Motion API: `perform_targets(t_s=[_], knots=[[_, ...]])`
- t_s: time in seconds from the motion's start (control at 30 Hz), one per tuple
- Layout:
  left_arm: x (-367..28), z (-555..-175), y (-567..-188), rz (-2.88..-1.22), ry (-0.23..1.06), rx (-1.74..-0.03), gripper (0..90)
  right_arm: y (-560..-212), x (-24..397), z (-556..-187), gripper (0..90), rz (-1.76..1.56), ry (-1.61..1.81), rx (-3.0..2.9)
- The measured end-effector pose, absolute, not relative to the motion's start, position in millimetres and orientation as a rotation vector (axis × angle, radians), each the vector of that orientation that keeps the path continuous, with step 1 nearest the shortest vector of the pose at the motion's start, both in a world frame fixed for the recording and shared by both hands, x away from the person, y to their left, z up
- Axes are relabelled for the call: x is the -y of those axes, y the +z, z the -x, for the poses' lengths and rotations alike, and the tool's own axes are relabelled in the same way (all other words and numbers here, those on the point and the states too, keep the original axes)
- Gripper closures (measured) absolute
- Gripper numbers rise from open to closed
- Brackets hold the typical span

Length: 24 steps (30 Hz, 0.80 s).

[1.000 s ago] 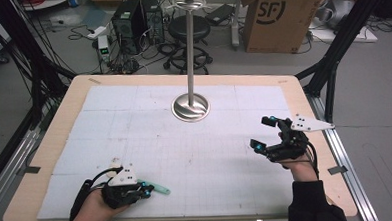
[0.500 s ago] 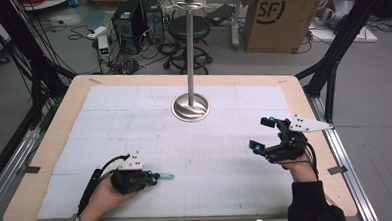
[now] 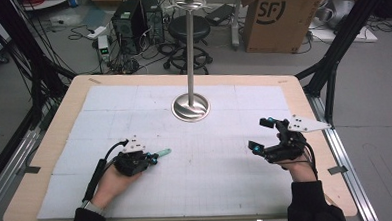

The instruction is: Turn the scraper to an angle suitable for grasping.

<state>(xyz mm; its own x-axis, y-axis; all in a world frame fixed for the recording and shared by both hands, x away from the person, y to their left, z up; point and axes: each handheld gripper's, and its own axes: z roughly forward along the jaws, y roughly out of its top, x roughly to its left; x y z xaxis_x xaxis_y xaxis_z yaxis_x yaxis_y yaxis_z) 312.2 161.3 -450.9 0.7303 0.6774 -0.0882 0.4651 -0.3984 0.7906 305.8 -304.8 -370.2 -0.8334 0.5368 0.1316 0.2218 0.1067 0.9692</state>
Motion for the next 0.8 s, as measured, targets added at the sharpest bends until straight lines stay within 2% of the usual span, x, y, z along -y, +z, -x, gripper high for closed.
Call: perform_targets(t_s=[0.27, 0.53, 0.57, 0.73, 0.8], knots=[[-171.7, -314.0, -443.5, -2.028, 0.330, -0.862, 90.0, -370.7, 303.5, -306.0, 0.9, -0.744, 1.789, -2.142], [-211.9, -308.9, -418.2, -1.889, 0.329, -0.810, 89.6, -370.6, 306.3, -305.6, 0.9, -0.753, 1.792, -2.134], [-218.4, -308.1, -415.5, -1.850, 0.338, -0.816, 87.8, -370.6, 306.3, -305.6, 0.9, -0.757, 1.792, -2.135], [-238.1, -306.2, -405.7, -1.714, 0.372, -0.745, 56.5, -370.9, 306.5, -306.3, 0.9, -0.753, 1.791, -2.136], [-241.2, -305.1, -401.8, -1.706, 0.376, -0.718, 47.8, -371.0, 307.3, -307.2, 0.9, -0.756, 1.797, -2.134]])
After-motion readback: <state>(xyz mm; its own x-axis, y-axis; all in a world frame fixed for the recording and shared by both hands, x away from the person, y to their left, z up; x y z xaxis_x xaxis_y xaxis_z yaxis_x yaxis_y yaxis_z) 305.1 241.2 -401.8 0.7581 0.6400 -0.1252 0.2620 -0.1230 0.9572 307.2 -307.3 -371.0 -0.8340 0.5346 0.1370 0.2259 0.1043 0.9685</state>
